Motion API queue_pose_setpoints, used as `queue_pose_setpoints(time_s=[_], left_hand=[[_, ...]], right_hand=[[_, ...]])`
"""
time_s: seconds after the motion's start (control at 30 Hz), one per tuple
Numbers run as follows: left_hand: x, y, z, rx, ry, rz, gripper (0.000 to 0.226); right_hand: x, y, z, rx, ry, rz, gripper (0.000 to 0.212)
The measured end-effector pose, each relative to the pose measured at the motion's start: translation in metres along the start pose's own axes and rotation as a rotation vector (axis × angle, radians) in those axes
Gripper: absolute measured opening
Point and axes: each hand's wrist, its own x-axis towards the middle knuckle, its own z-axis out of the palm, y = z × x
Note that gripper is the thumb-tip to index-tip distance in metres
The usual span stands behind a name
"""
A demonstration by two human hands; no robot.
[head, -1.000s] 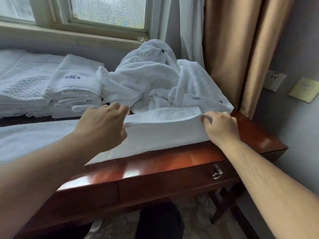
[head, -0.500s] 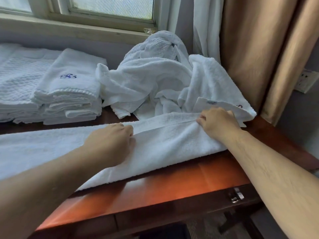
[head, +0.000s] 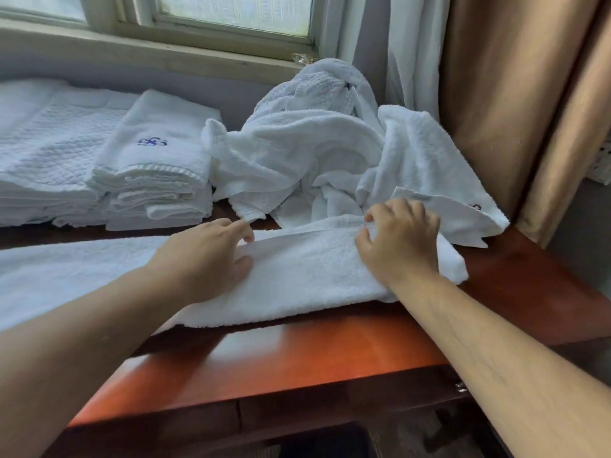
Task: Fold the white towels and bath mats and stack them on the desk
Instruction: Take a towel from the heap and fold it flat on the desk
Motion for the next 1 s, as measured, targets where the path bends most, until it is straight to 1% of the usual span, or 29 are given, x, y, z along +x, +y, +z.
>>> queue_pose_setpoints(time_s=[0.13, 0.17, 0.23, 0.3, 0.37, 0.43, 0.53, 0.6, 0.67, 0.73, 0.8, 0.9, 0.97, 1.0], left_hand=[[-0.054, -0.034, -0.027, -0.006, -0.026, -0.067, 0.047], [-0.072, -0.045, -0.034, 0.006, -0.02, -0.088, 0.05], [-0.111, -0.066, -0.047, 0.042, 0.014, -0.14, 0.052], [-0.148, -0.085, -0.056, 0.094, 0.043, -0.197, 0.053], [-0.181, -0.103, -0.064, 0.149, 0.033, -0.255, 0.055], [-0.209, -0.118, -0.07, 0.183, 0.009, -0.312, 0.055], [-0.238, -0.135, -0.077, 0.179, 0.029, -0.38, 0.048], [-0.245, -0.144, -0.083, 0.167, 0.069, -0.405, 0.038], [-0.244, -0.152, -0.092, 0.165, 0.117, -0.433, 0.026], [-0.239, -0.16, -0.103, 0.141, 0.166, -0.47, 0.014], [-0.233, -0.17, -0.113, 0.121, 0.178, -0.511, 0.005], [-0.218, -0.191, -0.12, 0.12, 0.189, -0.565, 0.011], [-0.205, -0.206, -0.12, 0.098, 0.226, -0.582, 0.008], [-0.198, -0.214, -0.118, 0.076, 0.24, -0.591, 0.01]], right_hand=[[-0.021, -0.083, -0.008, 0.292, -0.061, -0.221, 0.025], [-0.025, -0.105, -0.01, 0.358, -0.104, -0.282, 0.028], [-0.031, -0.148, -0.013, 0.465, -0.209, -0.429, 0.043], [-0.038, -0.187, -0.014, 0.495, -0.282, -0.584, 0.056], [-0.043, -0.218, -0.014, 0.468, -0.301, -0.695, 0.06], [-0.047, -0.242, -0.014, 0.459, -0.297, -0.762, 0.056], [-0.05, -0.26, -0.012, 0.443, -0.21, -0.855, 0.035], [-0.05, -0.263, -0.01, 0.471, -0.121, -0.858, 0.022], [-0.046, -0.264, -0.009, 0.518, -0.046, -0.828, 0.014], [-0.041, -0.266, -0.006, 0.538, 0.007, -0.797, 0.014], [-0.034, -0.265, -0.002, 0.515, 0.029, -0.774, 0.02], [-0.024, -0.265, 0.006, 0.467, 0.02, -0.736, 0.02], [-0.016, -0.267, 0.012, 0.415, -0.029, -0.724, 0.021], [-0.012, -0.269, 0.014, 0.393, -0.056, -0.722, 0.021]])
